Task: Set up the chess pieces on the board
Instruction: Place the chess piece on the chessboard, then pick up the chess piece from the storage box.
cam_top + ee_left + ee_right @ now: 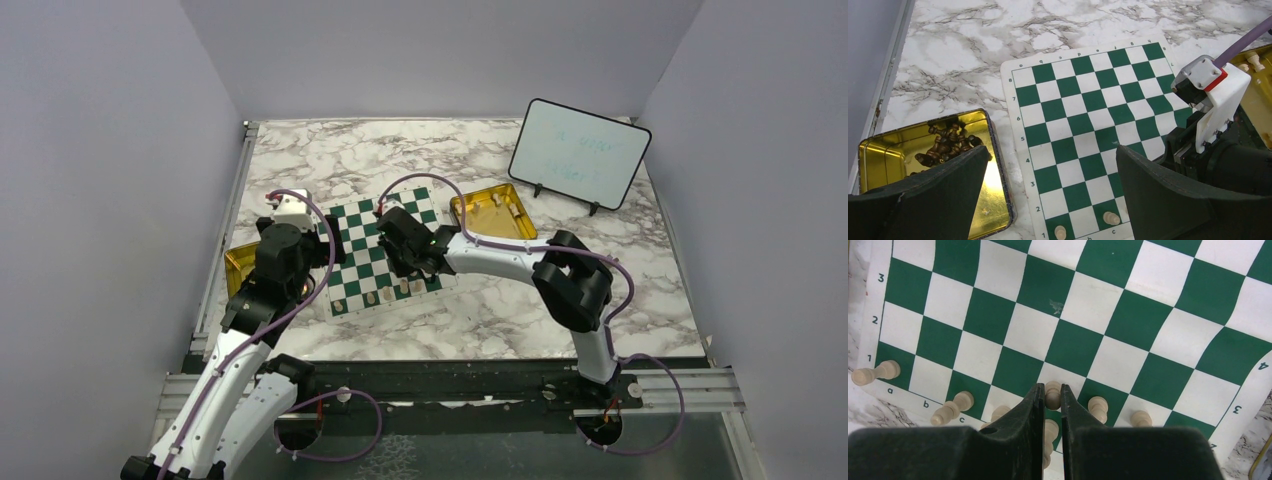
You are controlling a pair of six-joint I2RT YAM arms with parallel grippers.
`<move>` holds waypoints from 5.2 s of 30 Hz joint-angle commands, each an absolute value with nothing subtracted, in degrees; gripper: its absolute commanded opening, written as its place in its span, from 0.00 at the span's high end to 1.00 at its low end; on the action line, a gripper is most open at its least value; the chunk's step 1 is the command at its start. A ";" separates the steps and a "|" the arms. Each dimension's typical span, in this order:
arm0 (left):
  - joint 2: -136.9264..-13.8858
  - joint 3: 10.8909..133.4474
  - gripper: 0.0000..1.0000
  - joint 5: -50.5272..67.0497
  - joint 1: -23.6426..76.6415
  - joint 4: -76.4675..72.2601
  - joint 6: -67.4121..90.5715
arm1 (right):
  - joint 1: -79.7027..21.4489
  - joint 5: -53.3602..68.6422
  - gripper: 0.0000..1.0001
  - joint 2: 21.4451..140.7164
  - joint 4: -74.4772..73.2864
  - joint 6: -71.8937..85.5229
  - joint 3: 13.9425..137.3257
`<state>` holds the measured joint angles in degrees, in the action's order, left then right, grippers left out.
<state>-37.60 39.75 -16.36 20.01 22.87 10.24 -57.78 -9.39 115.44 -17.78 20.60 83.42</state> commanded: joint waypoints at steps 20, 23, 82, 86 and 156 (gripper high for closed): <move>-36.96 41.04 0.01 -17.49 20.30 23.12 10.11 | -59.15 -12.20 0.85 119.07 -21.25 21.88 86.99; -37.05 41.10 0.01 -17.49 20.35 23.10 10.19 | -59.24 -12.31 0.85 119.42 -21.70 21.92 87.11; -36.85 40.80 0.01 -16.67 20.39 23.07 10.11 | -55.17 -25.54 0.60 105.42 -20.77 15.22 85.03; -36.94 40.78 0.01 -16.52 20.39 23.09 10.11 | -51.39 -26.86 0.62 101.90 -18.99 12.70 81.94; -37.45 40.32 0.01 -15.40 20.48 22.68 9.91 | -27.86 -9.02 0.86 105.80 -15.87 8.44 79.16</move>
